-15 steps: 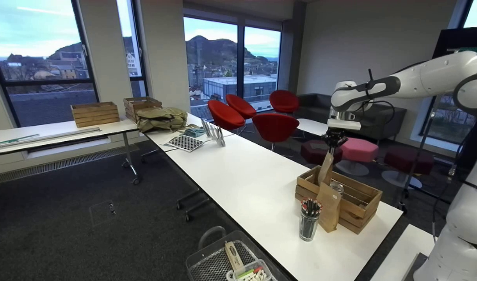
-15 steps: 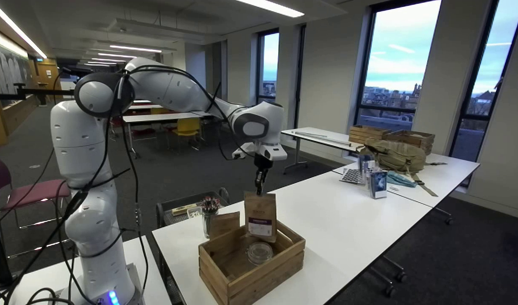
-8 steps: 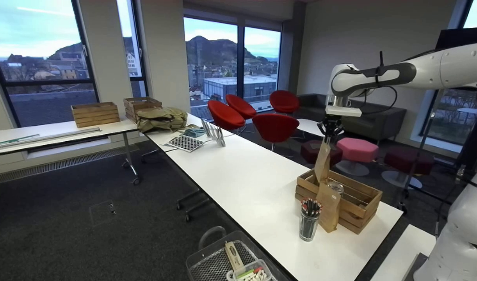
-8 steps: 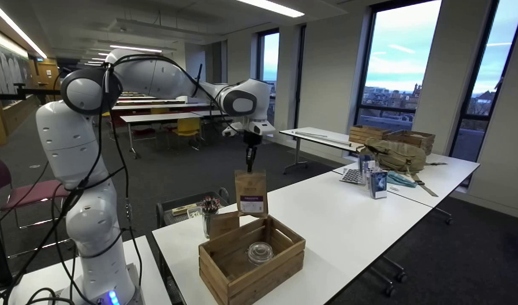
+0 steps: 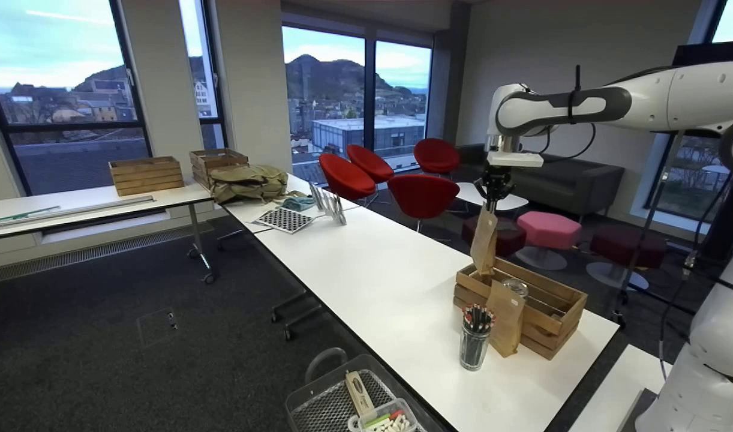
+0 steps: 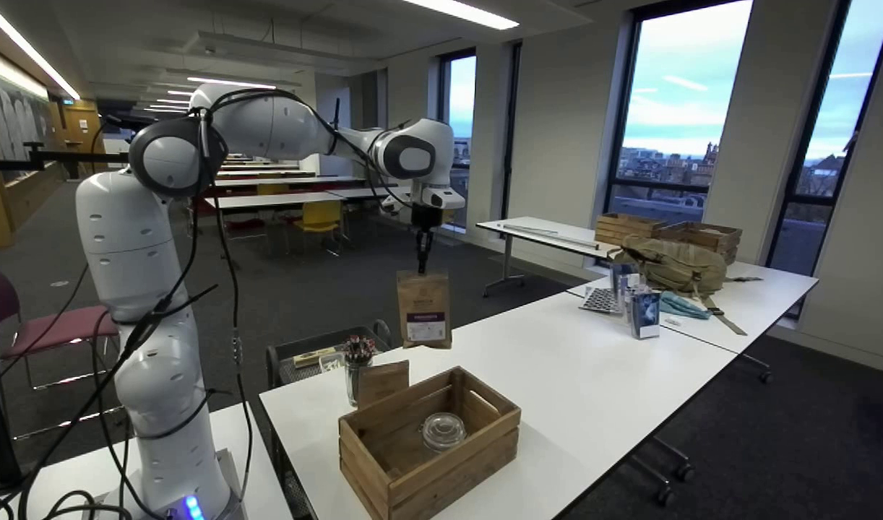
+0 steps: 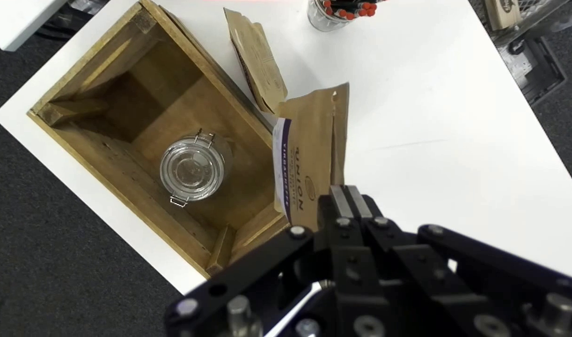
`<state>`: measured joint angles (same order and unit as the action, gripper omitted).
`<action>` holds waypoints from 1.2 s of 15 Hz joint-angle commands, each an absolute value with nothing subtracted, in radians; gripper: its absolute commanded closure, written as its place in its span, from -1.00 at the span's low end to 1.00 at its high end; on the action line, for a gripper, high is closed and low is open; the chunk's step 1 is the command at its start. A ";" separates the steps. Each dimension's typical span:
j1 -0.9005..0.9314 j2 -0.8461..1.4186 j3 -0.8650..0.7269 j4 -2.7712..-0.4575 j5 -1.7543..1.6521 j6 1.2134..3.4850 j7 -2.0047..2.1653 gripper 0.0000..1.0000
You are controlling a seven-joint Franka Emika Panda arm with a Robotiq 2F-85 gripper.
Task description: Remove two brown packets from the box
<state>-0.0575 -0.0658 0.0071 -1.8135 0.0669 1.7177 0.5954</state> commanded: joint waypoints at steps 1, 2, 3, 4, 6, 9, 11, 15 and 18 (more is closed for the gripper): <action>-0.038 0.010 0.008 -1.718 0.012 1.661 0.581 1.00; -0.032 0.024 0.010 -1.710 -0.008 1.661 0.575 1.00; -0.026 0.041 0.011 -1.700 -0.027 1.659 0.569 1.00; -0.018 0.055 0.012 -1.693 -0.046 1.657 0.565 1.00; -0.004 0.081 0.014 -1.679 -0.074 1.654 0.555 1.00; 0.020 0.123 0.015 -1.660 -0.107 1.644 0.548 1.00; 0.041 0.149 0.019 -1.650 -0.141 1.633 0.547 1.00; 0.085 0.193 0.027 -1.638 -0.213 1.622 0.542 1.00; 0.111 0.222 0.031 -1.625 -0.246 1.612 0.542 1.00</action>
<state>0.0902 0.1875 0.0296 -1.6890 -0.2019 1.6760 0.5663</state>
